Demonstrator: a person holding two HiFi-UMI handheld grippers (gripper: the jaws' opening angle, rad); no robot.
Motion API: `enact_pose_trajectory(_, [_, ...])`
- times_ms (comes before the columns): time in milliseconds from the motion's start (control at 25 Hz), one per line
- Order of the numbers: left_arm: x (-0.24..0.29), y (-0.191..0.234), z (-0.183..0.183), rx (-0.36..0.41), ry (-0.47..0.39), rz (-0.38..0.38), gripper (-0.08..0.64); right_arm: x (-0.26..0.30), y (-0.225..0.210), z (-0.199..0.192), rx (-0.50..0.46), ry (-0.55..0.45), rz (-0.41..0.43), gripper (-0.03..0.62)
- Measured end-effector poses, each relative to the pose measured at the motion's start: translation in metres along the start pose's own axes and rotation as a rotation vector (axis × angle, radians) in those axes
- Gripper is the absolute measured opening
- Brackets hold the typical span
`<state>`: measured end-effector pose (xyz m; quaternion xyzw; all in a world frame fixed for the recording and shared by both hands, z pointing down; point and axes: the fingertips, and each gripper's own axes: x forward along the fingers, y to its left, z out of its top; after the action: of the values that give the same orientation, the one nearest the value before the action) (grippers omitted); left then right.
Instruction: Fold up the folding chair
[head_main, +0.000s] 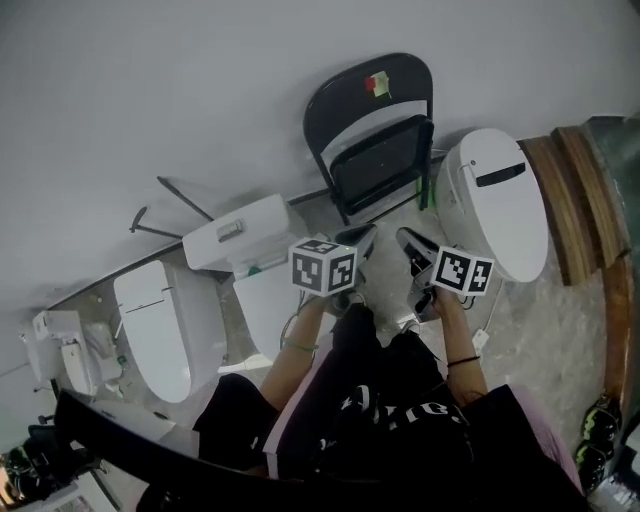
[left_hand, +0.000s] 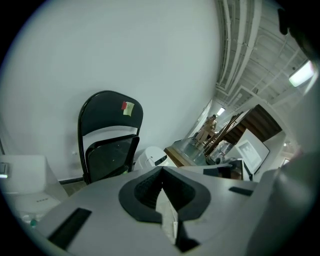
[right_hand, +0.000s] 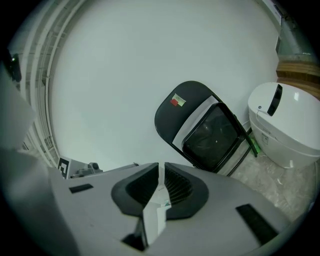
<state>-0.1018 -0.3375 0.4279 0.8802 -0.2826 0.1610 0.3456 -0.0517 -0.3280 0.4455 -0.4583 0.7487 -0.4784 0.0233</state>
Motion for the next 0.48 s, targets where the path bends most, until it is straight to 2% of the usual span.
enact_pose_trajectory(80, [-0.004, -0.007, -0.014, -0.006, 0.011, 0.015, 0.003, -0.009, 0.004, -0.008, -0.019, 0.011, 0.007, 0.046])
enact_pose_trajectory(240, [-0.011, -0.04, -0.04, -0.01, 0.011, 0.047, 0.003, -0.045, 0.002, -0.025, -0.12, 0.037, -0.01, 0.046])
enact_pose_trajectory(480, [-0.015, -0.107, -0.085, -0.019, -0.027, 0.092, 0.003, -0.12, -0.007, -0.055, -0.163, 0.042, 0.02, 0.046])
